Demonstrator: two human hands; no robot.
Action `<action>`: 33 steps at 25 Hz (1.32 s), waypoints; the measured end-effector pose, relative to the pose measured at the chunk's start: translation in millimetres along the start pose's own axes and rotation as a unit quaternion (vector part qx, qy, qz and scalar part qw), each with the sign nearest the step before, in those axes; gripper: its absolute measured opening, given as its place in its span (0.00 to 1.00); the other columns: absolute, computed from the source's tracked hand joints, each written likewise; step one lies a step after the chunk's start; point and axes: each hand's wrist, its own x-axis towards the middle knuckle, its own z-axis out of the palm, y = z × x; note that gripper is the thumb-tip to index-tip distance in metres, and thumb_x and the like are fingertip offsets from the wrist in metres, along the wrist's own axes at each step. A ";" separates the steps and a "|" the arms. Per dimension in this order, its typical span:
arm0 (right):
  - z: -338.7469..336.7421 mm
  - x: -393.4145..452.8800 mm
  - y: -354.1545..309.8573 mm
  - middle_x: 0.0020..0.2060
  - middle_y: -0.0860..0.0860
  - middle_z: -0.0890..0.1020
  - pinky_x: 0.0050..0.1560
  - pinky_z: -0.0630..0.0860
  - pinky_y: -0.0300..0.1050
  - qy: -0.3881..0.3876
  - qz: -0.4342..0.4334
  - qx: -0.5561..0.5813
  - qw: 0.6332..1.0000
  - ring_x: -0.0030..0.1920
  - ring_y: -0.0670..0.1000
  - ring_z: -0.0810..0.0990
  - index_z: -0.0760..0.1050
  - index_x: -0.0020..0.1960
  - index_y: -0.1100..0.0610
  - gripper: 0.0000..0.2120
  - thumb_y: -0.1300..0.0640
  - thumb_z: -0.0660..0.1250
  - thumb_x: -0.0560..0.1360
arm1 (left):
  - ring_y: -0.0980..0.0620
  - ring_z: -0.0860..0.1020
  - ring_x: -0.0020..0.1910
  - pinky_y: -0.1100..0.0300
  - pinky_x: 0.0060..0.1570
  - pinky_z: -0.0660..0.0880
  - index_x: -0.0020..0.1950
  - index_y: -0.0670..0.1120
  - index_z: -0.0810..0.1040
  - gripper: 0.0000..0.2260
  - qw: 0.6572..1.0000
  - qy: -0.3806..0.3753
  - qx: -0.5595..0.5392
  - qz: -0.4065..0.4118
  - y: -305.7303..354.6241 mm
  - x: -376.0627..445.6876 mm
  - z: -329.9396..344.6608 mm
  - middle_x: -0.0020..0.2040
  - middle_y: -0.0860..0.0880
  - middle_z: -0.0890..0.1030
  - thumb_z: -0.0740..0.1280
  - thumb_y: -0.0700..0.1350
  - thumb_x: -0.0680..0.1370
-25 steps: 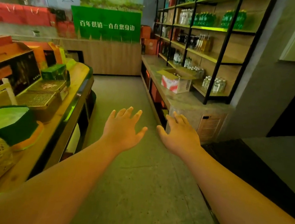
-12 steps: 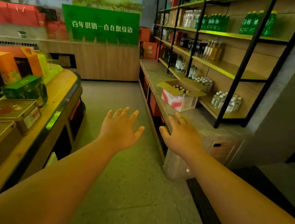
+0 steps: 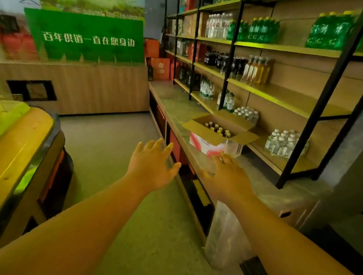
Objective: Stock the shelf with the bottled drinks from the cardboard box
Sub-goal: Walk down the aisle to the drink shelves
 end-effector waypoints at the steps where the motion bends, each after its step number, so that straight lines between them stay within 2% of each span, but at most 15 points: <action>1: 5.7 30.3 -2.7 0.78 0.51 0.59 0.71 0.65 0.60 0.001 0.003 -0.007 1.000 0.77 0.55 0.58 0.58 0.77 0.45 0.34 0.31 0.47 0.76 | 0.44 0.60 0.76 0.41 0.74 0.56 0.78 0.53 0.57 0.32 1.000 -0.006 -0.002 0.011 -10.0 29.3 7.5 0.78 0.46 0.61 0.49 0.68 0.77; 3: 14.1 87.2 -5.8 0.77 0.52 0.60 0.70 0.66 0.60 0.003 0.006 -0.024 1.000 0.77 0.56 0.58 0.60 0.76 0.46 0.34 0.31 0.45 0.75 | 0.44 0.59 0.76 0.41 0.74 0.55 0.78 0.53 0.56 0.33 1.000 -0.013 0.000 0.024 -27.8 85.6 27.3 0.78 0.46 0.60 0.49 0.68 0.77; 8: 42.5 220.4 11.3 0.78 0.51 0.59 0.70 0.64 0.57 0.026 0.027 -0.018 0.999 0.77 0.55 0.59 0.60 0.77 0.51 0.31 0.36 0.50 0.79 | 0.44 0.61 0.75 0.41 0.73 0.58 0.78 0.53 0.57 0.32 0.999 -0.009 0.002 0.047 -55.9 223.5 86.3 0.77 0.46 0.62 0.48 0.67 0.77; 11: 69.7 316.9 33.4 0.71 0.51 0.68 0.69 0.67 0.57 0.038 0.021 -0.022 0.999 0.73 0.57 0.65 0.67 0.72 0.50 0.34 0.33 0.43 0.74 | 0.44 0.63 0.74 0.41 0.73 0.57 0.78 0.54 0.58 0.30 0.998 0.004 -0.008 0.062 -61.6 314.4 121.8 0.76 0.46 0.64 0.49 0.66 0.78; 13: 83.2 386.8 50.2 0.70 0.53 0.69 0.68 0.68 0.58 0.025 0.025 -0.048 0.998 0.72 0.59 0.66 0.68 0.70 0.50 0.37 0.33 0.40 0.73 | 0.44 0.60 0.76 0.41 0.74 0.54 0.78 0.54 0.55 0.31 0.998 -0.013 -0.015 0.066 -64.2 384.3 146.4 0.78 0.46 0.61 0.49 0.67 0.78; 16: 88.1 463.3 75.9 0.76 0.52 0.64 0.70 0.67 0.56 0.021 0.078 -0.050 0.995 0.74 0.56 0.62 0.64 0.74 0.50 0.31 0.34 0.50 0.78 | 0.44 0.57 0.77 0.41 0.75 0.53 0.79 0.55 0.53 0.31 0.997 -0.026 -0.025 0.073 -61.0 476.8 174.3 0.79 0.48 0.57 0.49 0.67 0.78; 19: 93.0 527.0 99.1 0.76 0.50 0.62 0.70 0.66 0.56 0.031 0.113 -0.031 0.993 0.75 0.56 0.61 0.60 0.77 0.48 0.31 0.35 0.53 0.78 | 0.43 0.58 0.76 0.42 0.74 0.55 0.77 0.55 0.56 0.31 0.994 -0.017 -0.034 0.100 -54.6 558.8 198.4 0.78 0.47 0.59 0.49 0.68 0.78; 25: 124.5 634.9 136.0 0.75 0.50 0.65 0.68 0.68 0.56 0.027 0.178 -0.040 0.983 0.73 0.55 0.64 0.63 0.74 0.48 0.29 0.35 0.54 0.77 | 0.42 0.66 0.71 0.44 0.69 0.61 0.76 0.53 0.59 0.28 0.981 0.002 -0.065 0.185 -38.4 697.1 261.9 0.74 0.46 0.66 0.53 0.64 0.78; 27: 136.7 665.1 144.4 0.74 0.50 0.65 0.66 0.68 0.54 0.032 0.211 -0.036 0.976 0.72 0.55 0.64 0.64 0.73 0.48 0.27 0.36 0.55 0.78 | 0.43 0.68 0.69 0.45 0.68 0.63 0.74 0.53 0.61 0.28 0.975 -0.005 -0.067 0.210 -31.9 744.0 289.4 0.72 0.47 0.68 0.51 0.64 0.77; 30: 151.3 711.4 157.2 0.76 0.51 0.62 0.71 0.64 0.56 0.037 0.276 -0.033 0.960 0.75 0.55 0.60 0.61 0.76 0.49 0.29 0.36 0.53 0.79 | 0.43 0.69 0.68 0.44 0.67 0.66 0.72 0.54 0.65 0.29 0.962 -0.013 -0.079 0.261 -17.6 815.3 320.8 0.69 0.47 0.71 0.48 0.65 0.75; 33: 160.6 746.8 168.4 0.78 0.50 0.58 0.73 0.60 0.55 0.038 0.328 -0.027 0.944 0.78 0.54 0.55 0.57 0.78 0.49 0.31 0.36 0.54 0.79 | 0.43 0.66 0.72 0.43 0.70 0.62 0.75 0.54 0.61 0.29 0.944 -0.028 -0.093 0.316 -6.4 870.1 346.4 0.74 0.46 0.67 0.53 0.65 0.77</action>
